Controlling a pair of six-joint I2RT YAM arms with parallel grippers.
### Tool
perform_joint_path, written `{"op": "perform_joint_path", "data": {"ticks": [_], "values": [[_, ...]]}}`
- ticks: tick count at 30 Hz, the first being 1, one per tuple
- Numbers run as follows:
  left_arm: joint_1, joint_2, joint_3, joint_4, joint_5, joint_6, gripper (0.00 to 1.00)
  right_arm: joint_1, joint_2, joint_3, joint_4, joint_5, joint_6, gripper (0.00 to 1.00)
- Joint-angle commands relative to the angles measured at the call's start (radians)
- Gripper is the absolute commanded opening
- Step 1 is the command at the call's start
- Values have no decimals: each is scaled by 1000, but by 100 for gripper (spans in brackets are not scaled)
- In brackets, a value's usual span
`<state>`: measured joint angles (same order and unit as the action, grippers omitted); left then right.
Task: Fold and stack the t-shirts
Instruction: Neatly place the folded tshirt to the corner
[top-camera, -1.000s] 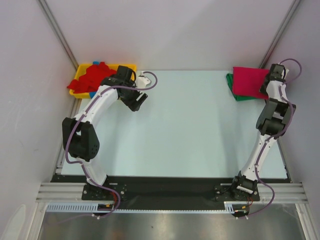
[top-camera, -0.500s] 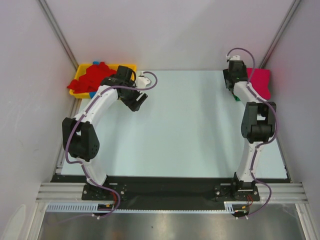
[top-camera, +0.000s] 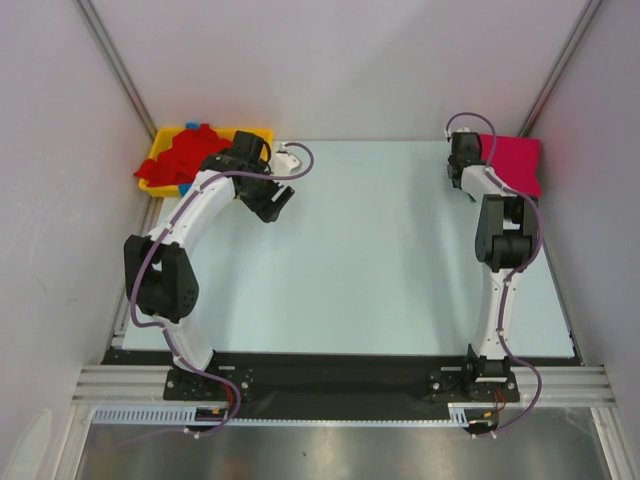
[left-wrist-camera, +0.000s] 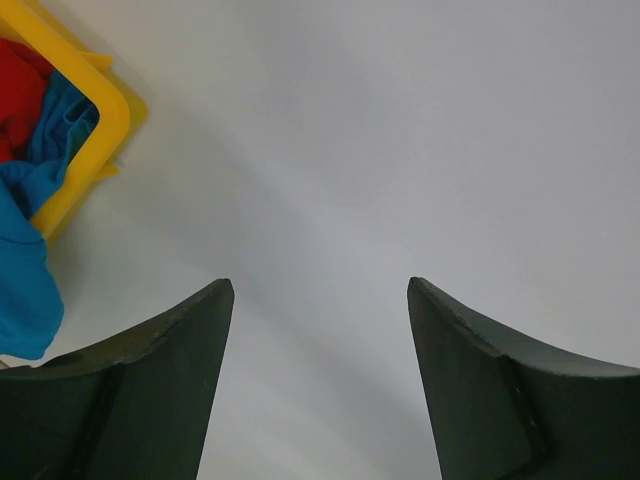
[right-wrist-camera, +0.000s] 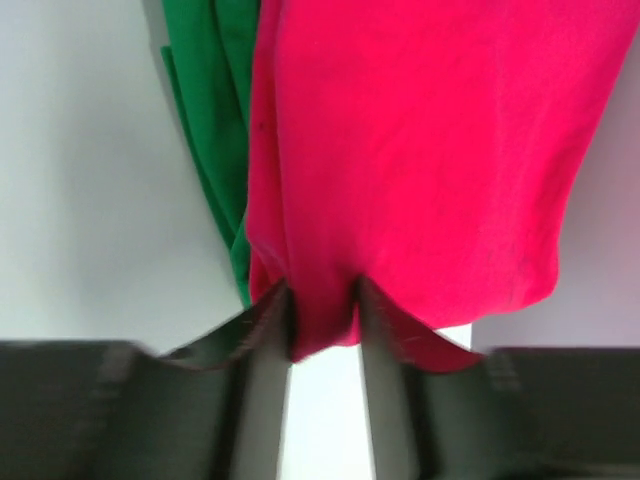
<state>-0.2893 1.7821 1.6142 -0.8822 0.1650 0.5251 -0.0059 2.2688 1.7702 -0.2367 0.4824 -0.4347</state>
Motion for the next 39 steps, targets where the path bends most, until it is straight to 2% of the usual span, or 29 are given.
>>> {"op": "perform_joint_path", "data": {"ticks": [1, 3, 4, 8, 15, 20, 24, 27, 31, 36, 37, 39], "values": [[10, -24, 44, -6, 25, 21, 77, 3, 29, 58, 37, 61, -36, 32], [10, -26, 42, -6, 25, 23, 77, 3, 34, 78, 25, 82, -33, 25], [12, -26, 42, -6, 27, 23, 77, 3, 17, 72, 27, 88, -33, 17], [12, -27, 39, -8, 30, 23, 77, 30, -67, -32, 89, 114, -65, 0], [19, -30, 42, -6, 41, 23, 77, 14, -182, -144, 140, 79, -177, 0], [22, -39, 39, -9, 47, 26, 77, -20, -258, -255, 258, 91, -294, 0], [27, -43, 44, -12, 47, 30, 77, -37, -307, -287, 211, 13, -315, 0], [30, -44, 52, -9, 51, 26, 77, -31, -319, -397, 286, 8, -363, 0], [32, -44, 56, -14, 56, 24, 77, -36, -302, -434, 297, -18, -326, 0], [33, -44, 55, -11, 47, 29, 77, -26, -235, -367, 203, -33, -262, 0], [33, -44, 53, -11, 47, 29, 77, -26, -229, -356, 182, -33, -250, 2], [33, -46, 50, -12, 47, 30, 77, -25, -222, -331, 146, -68, -222, 17]]}}
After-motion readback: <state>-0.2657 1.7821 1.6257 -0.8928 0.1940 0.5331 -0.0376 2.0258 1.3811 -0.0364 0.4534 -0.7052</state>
